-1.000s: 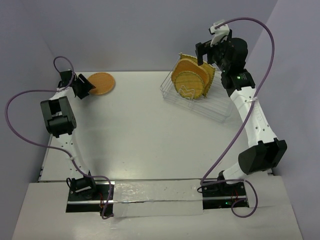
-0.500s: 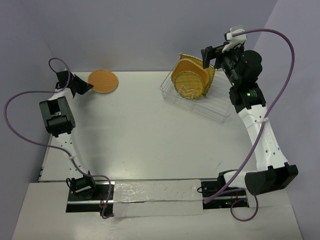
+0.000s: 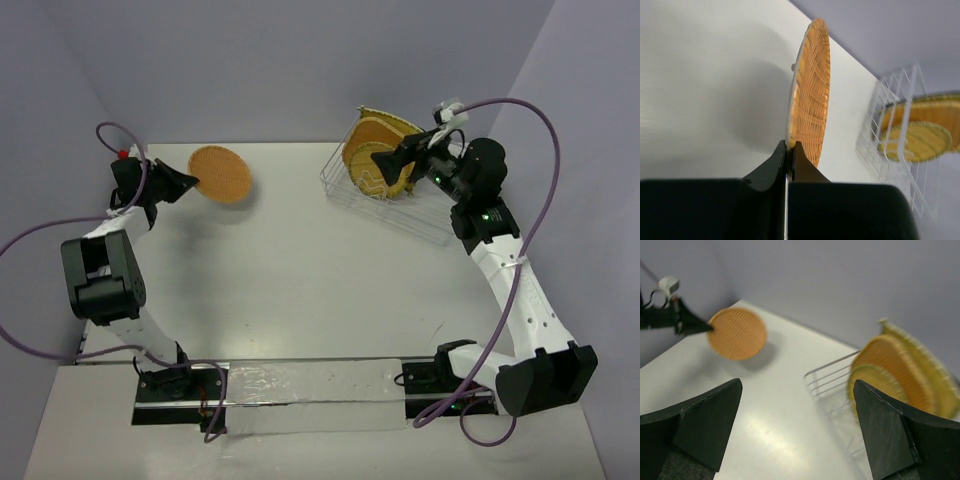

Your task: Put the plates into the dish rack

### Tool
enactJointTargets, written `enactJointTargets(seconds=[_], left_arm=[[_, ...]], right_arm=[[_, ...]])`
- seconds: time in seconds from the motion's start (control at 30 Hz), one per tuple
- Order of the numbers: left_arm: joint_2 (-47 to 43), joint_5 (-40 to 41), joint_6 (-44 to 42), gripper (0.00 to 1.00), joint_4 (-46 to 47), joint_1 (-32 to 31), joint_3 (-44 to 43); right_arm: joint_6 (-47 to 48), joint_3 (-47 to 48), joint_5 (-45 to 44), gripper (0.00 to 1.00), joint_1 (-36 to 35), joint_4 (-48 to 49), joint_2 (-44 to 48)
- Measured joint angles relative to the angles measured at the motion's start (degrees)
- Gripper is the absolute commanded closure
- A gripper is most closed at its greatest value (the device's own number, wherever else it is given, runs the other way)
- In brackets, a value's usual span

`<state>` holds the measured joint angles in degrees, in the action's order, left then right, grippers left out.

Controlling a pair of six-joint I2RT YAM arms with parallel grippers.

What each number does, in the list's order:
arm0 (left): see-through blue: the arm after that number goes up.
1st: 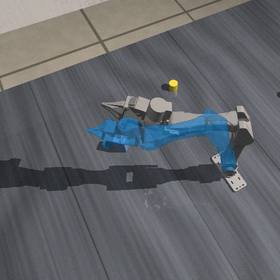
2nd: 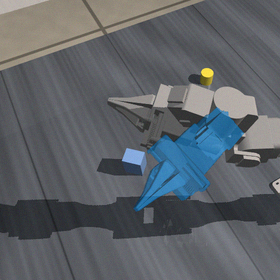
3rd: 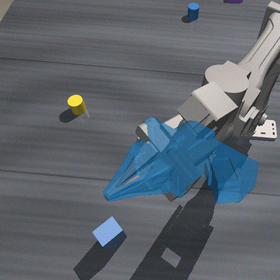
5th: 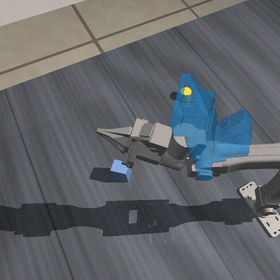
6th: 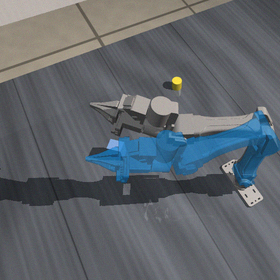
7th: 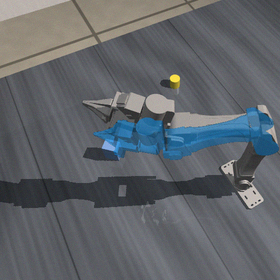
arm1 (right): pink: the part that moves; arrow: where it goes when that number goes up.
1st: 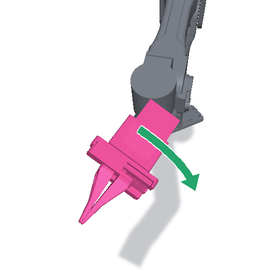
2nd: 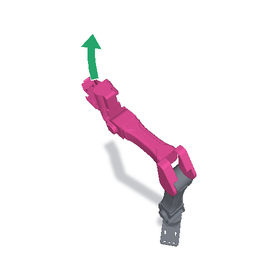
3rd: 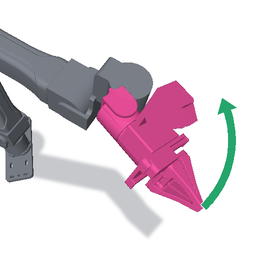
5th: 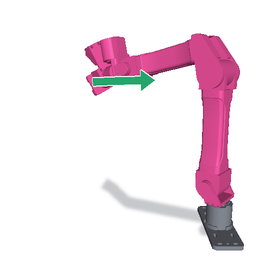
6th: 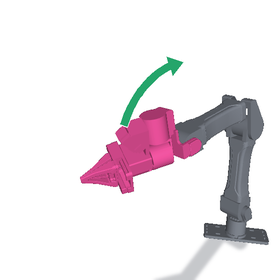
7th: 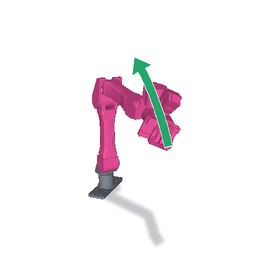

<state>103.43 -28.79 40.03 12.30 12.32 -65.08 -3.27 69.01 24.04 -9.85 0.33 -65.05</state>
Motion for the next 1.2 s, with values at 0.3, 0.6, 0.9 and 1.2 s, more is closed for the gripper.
enactJointTargets(seconds=[0.3, 0.6, 0.9, 1.2], left_arm=[[-20.5, -4.2, -3.0, 1.00, 5.1, -16.4, 15.9], [-33.5, -9.2, -4.4, 1.00, 5.6, -26.0, 22.8], [-41.2, -11.4, -5.0, 1.00, 5.8, -30.3, 24.6], [-41.9, -12.0, -6.3, 1.00, 5.7, -31.5, 24.6]], right_arm=[[-2.0, -8.3, 10.9, 0.00, -5.5, -2.0, -4.2], [4.2, -12.4, 13.0, 0.00, -6.8, -4.8, -6.8], [10.3, -12.4, 23.3, 0.06, -6.8, -6.0, -10.1], [9.0, -11.8, 32.5, 0.89, -7.1, -6.7, -11.9]])
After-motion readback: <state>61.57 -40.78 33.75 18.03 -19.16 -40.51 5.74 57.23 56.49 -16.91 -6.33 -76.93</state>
